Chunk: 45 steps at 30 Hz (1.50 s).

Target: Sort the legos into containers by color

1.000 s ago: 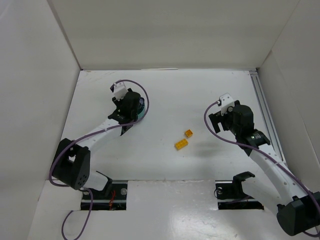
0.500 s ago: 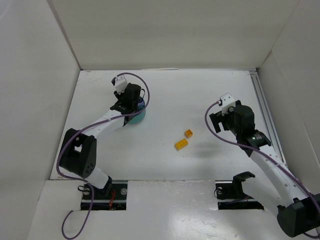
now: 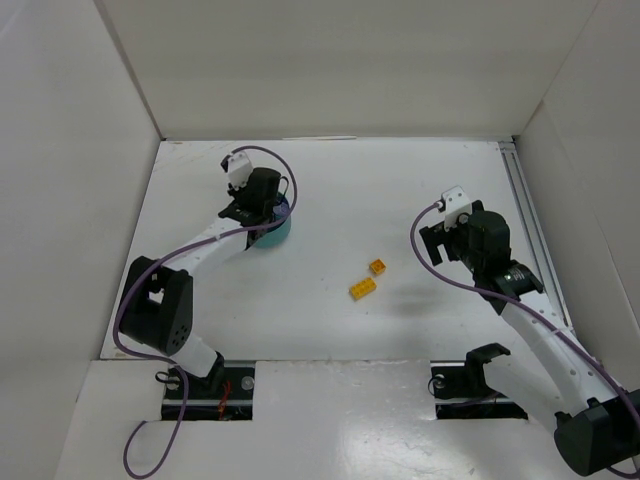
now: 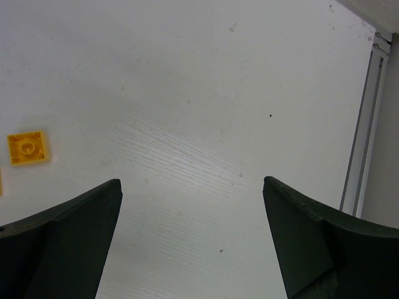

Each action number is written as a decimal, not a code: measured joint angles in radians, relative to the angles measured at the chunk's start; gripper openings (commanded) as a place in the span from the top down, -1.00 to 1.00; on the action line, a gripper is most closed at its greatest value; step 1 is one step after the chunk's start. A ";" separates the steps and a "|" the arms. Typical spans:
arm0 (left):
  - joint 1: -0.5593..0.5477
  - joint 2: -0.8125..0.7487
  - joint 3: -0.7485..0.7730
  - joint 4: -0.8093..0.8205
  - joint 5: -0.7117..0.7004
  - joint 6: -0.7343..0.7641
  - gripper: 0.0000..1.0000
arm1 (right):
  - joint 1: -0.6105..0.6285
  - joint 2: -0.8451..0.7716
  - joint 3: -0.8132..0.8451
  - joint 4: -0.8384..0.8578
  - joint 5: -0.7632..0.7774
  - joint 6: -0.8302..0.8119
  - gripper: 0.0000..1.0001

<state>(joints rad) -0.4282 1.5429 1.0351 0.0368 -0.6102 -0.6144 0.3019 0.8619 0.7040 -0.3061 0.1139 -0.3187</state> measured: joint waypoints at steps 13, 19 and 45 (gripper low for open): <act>-0.015 -0.155 -0.002 -0.042 0.006 0.021 1.00 | 0.000 0.000 0.000 0.000 0.001 0.000 -0.98; -0.032 -0.249 -0.054 -0.063 0.006 0.011 1.00 | 0.000 0.002 0.000 0.000 0.000 0.000 -0.98; -0.147 -0.254 -0.112 -0.275 -0.088 -0.181 1.00 | 0.000 0.034 0.000 0.001 -0.017 -0.007 -0.98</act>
<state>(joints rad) -0.5751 1.2892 0.9230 -0.2382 -0.6983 -0.7956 0.3016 0.8963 0.7040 -0.3050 0.0971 -0.3260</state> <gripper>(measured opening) 0.210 0.987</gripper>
